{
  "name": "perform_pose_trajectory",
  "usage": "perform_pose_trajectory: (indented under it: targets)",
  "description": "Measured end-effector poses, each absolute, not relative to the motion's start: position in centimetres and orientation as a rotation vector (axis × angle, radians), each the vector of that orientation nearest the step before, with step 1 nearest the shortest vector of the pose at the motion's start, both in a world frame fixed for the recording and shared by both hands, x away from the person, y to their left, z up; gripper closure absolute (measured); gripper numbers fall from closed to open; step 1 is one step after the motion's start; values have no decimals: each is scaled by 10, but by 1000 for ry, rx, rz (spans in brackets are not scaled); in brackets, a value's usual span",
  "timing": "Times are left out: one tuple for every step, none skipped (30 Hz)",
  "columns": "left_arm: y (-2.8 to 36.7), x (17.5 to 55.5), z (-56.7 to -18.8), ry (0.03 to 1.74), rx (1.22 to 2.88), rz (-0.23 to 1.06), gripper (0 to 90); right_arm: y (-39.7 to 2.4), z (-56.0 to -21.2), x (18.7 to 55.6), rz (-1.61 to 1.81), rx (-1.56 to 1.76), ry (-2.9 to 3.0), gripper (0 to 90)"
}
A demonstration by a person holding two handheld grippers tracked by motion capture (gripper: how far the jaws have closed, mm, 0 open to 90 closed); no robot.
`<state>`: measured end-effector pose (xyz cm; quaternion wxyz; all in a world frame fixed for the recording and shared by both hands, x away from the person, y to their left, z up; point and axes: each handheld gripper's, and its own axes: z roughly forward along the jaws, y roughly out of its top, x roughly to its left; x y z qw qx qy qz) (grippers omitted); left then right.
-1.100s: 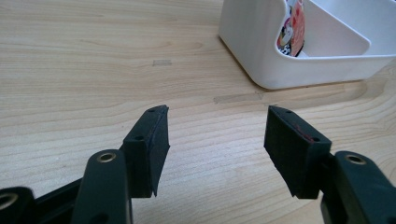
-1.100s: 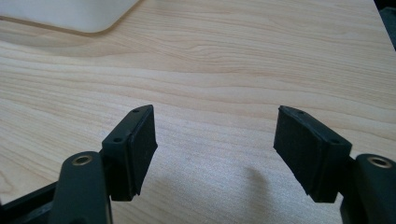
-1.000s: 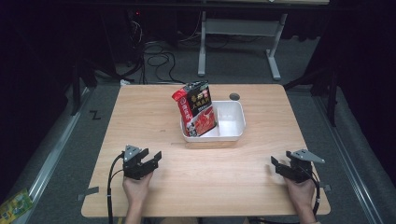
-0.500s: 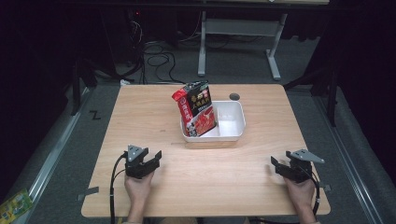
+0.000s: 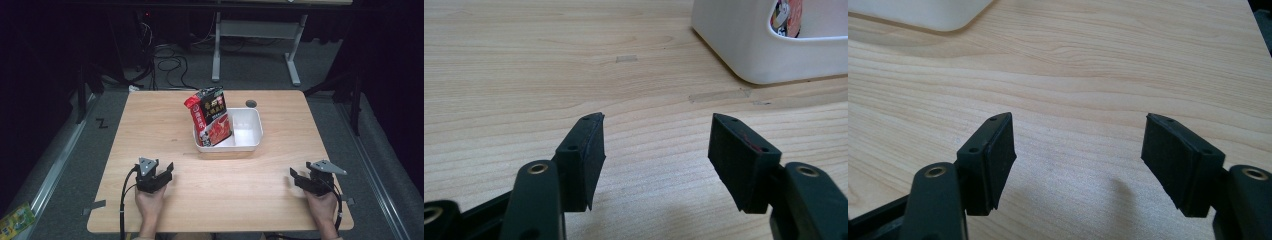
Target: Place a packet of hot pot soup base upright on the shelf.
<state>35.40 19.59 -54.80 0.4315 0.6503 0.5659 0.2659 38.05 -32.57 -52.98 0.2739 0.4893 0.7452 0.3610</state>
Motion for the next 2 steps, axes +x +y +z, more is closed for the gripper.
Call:
perform_pose_trajectory:
  targets:
    - [196, 354, -548, 1410, 1626, 661, 395, -326, -530, 380, 971, 1316, 2004, 301]
    - [196, 354, -548, 1411, 1624, 657, 395, -326, -530, 380, 975, 1317, 2001, 301]
